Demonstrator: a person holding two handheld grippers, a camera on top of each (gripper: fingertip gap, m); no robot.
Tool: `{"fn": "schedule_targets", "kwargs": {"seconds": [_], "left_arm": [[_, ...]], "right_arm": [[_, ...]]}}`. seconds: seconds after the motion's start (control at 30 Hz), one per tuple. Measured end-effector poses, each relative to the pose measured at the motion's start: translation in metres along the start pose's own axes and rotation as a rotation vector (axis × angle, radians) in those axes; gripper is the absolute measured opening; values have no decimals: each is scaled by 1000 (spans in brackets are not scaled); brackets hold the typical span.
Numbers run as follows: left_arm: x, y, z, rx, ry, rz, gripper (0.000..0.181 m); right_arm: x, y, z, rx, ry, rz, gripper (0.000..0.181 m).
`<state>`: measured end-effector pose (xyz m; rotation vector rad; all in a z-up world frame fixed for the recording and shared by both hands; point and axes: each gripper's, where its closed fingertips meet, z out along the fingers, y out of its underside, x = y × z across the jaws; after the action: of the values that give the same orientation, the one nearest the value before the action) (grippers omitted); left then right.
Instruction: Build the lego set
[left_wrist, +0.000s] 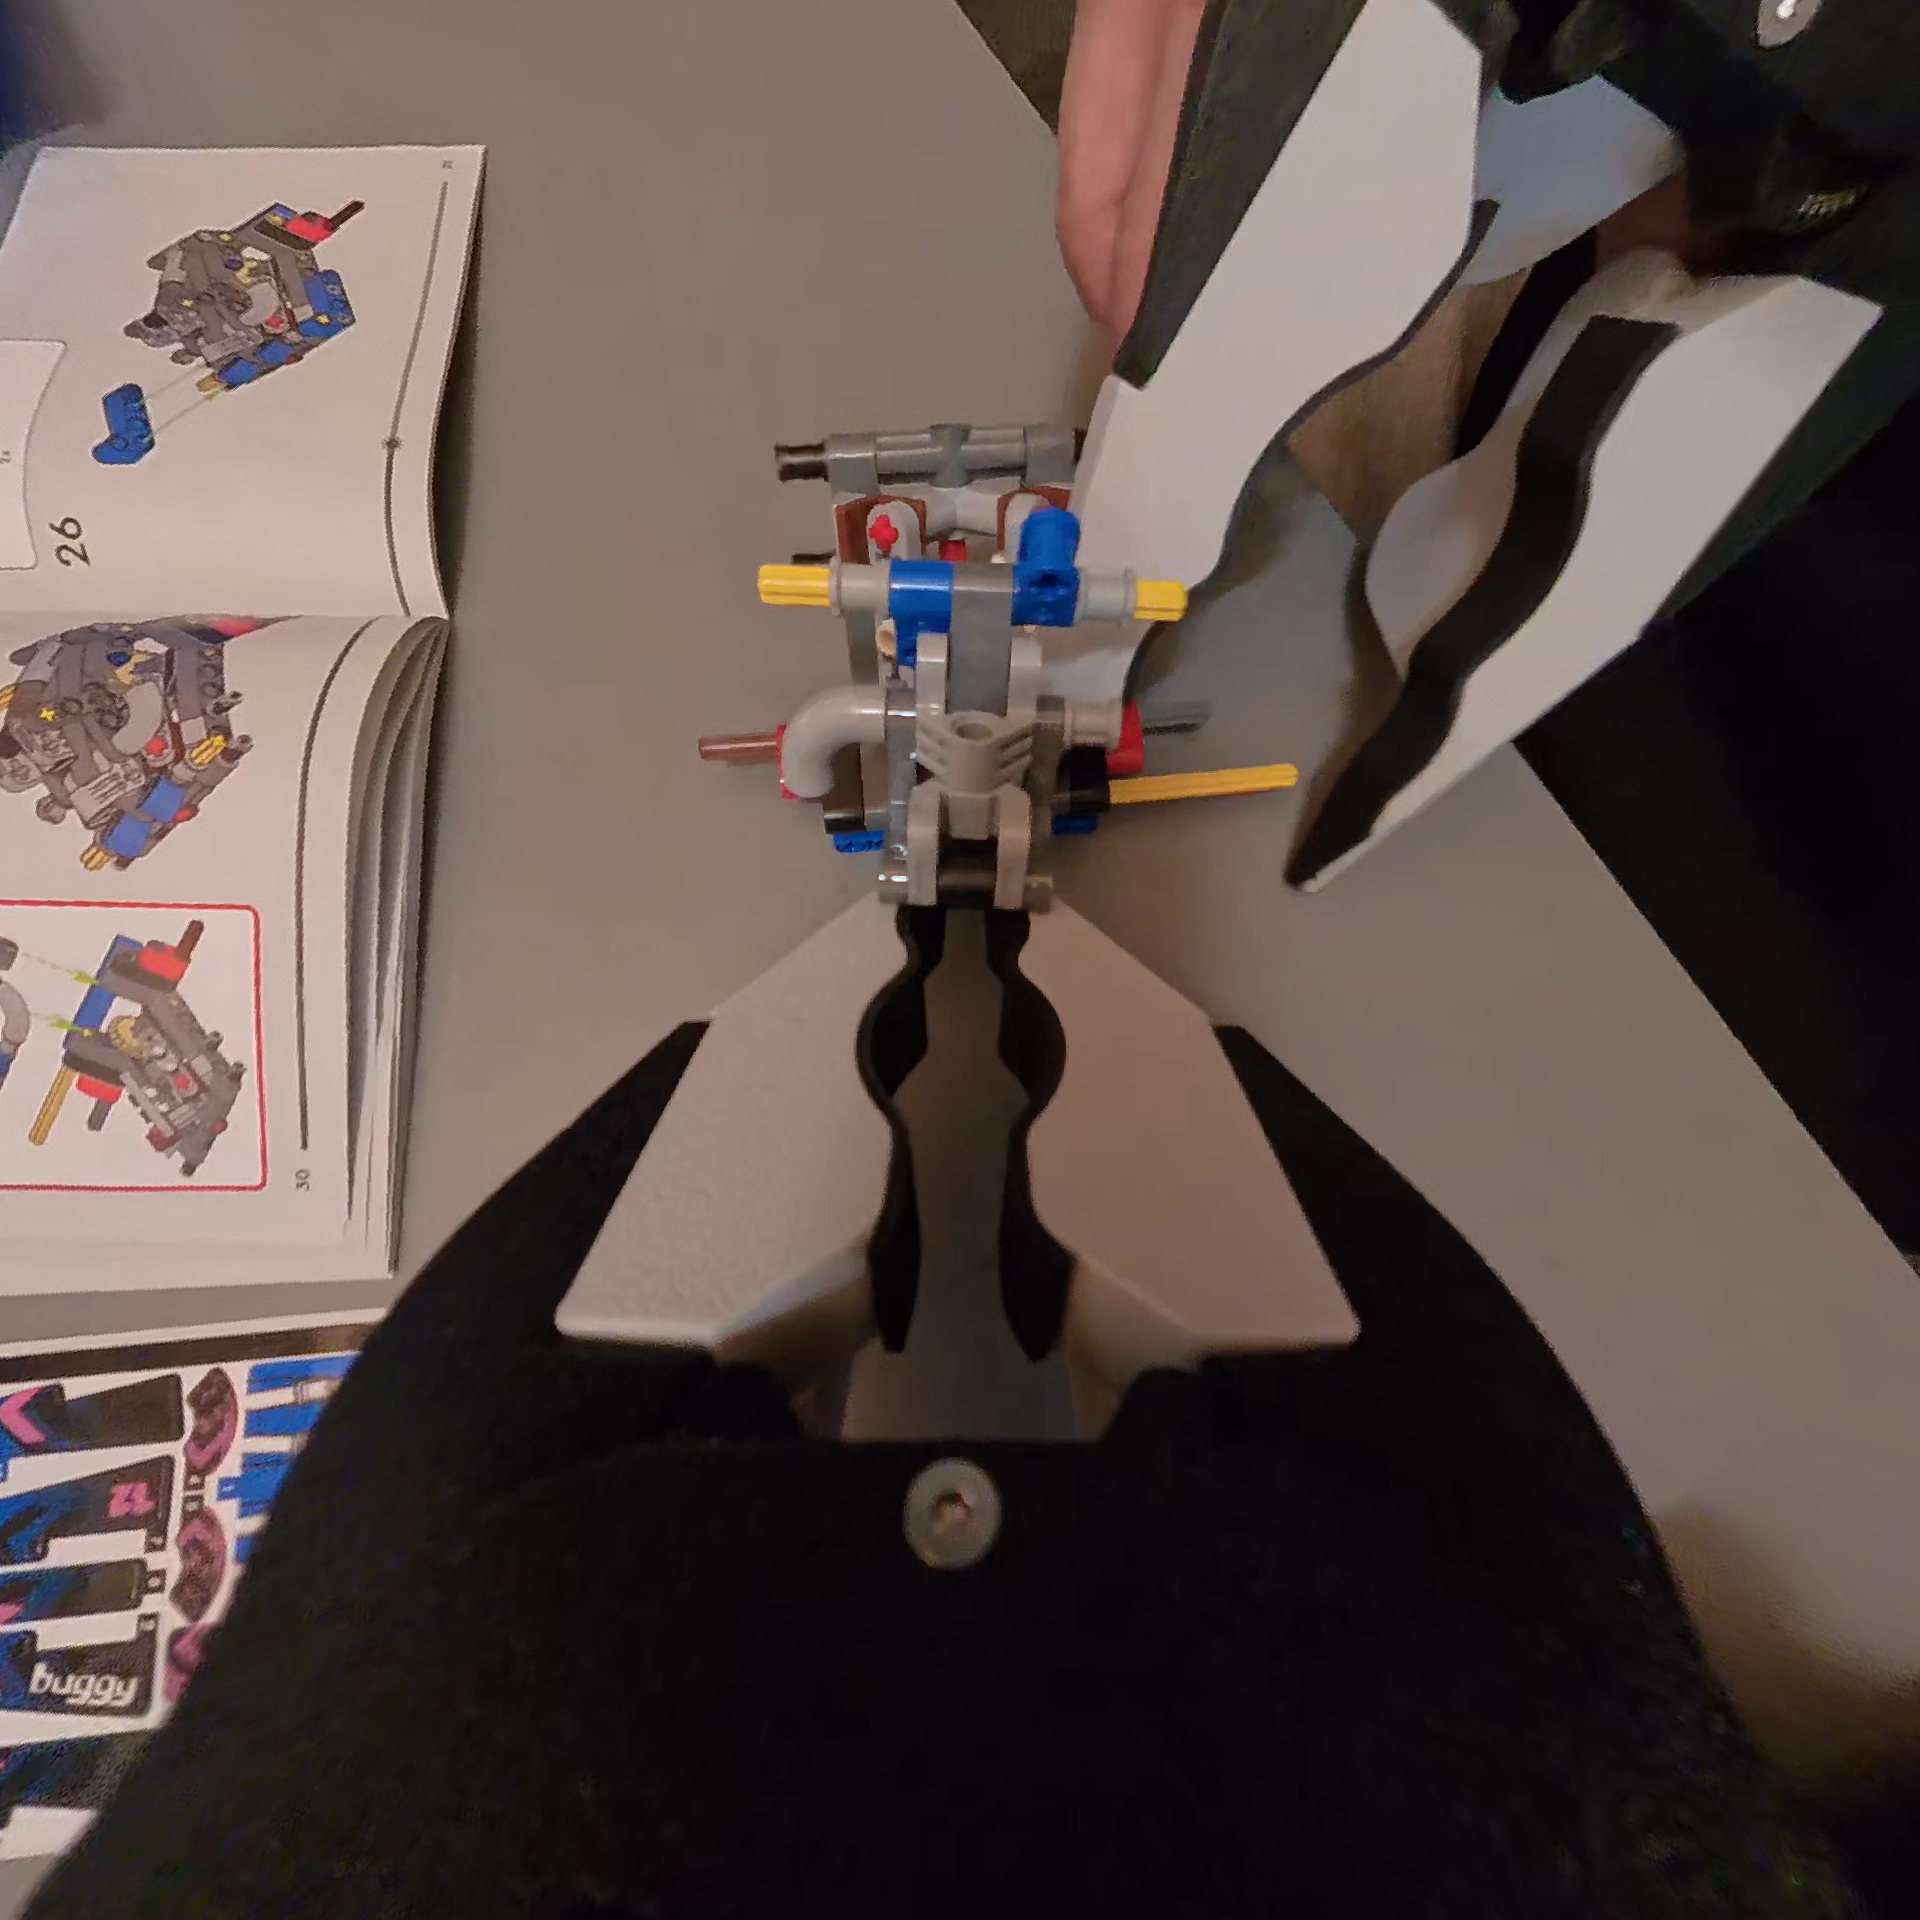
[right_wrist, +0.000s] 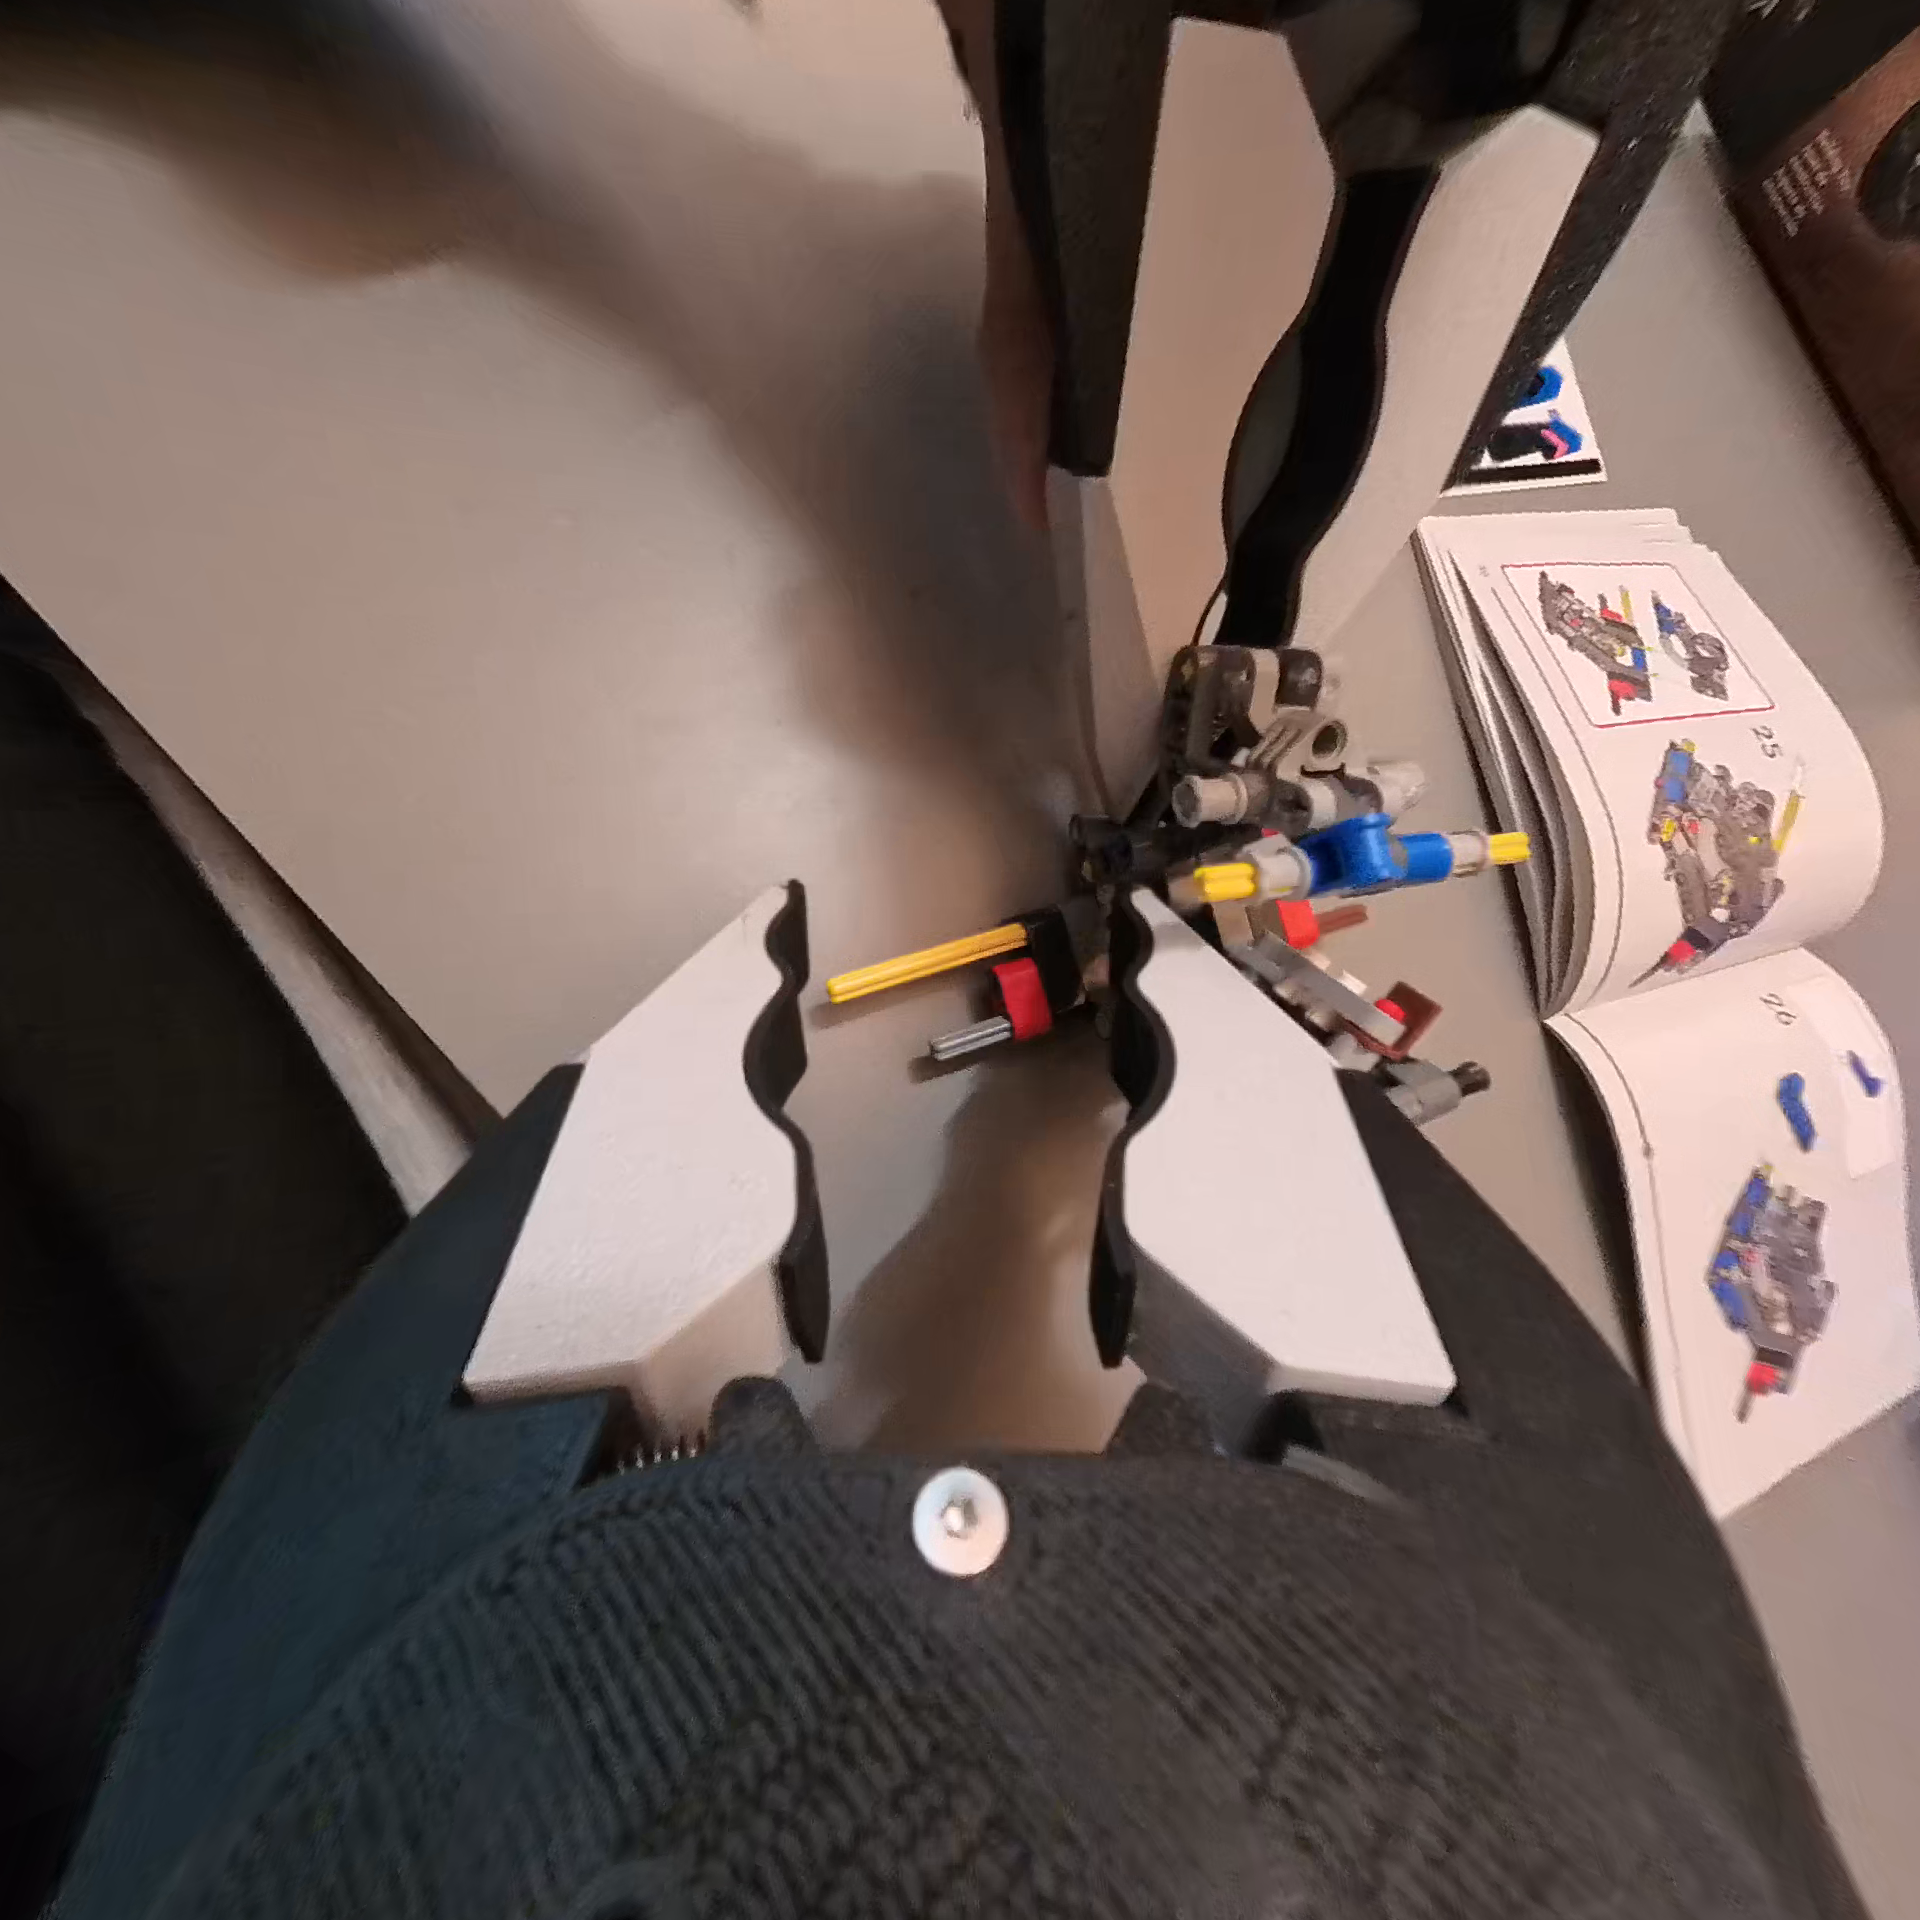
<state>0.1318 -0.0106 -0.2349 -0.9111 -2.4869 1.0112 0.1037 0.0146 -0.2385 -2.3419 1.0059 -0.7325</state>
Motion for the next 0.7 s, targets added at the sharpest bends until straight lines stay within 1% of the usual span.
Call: {"fn": "schedule_targets", "kwargs": {"seconds": [0.13, 0.17, 0.27, 0.4, 0.57, 0.7], "left_arm": [[0, -1, 1, -23, -47, -28, 5], [0, -1, 1, -25, -60, -38, 5], [1, -2, 2, -19, -89, -61, 5], [1, -4, 4, -17, -118, -94, 4], [2, -6, 7, -14, -180, -138, 5], [4, -7, 8, 20, -189, -152, 4]], "right_arm": [[2, 4, -1, -30, -10, -18, 55], [1, 6, -4, -47, -16, -43, 57], [-1, 14, -13, -96, -39, -131, 56], [1, 14, -13, -67, -98, -157, 54], [4, 22, -15, -97, -139, -261, 53], [2, 30, -20, -115, -226, -365, 47]]}}
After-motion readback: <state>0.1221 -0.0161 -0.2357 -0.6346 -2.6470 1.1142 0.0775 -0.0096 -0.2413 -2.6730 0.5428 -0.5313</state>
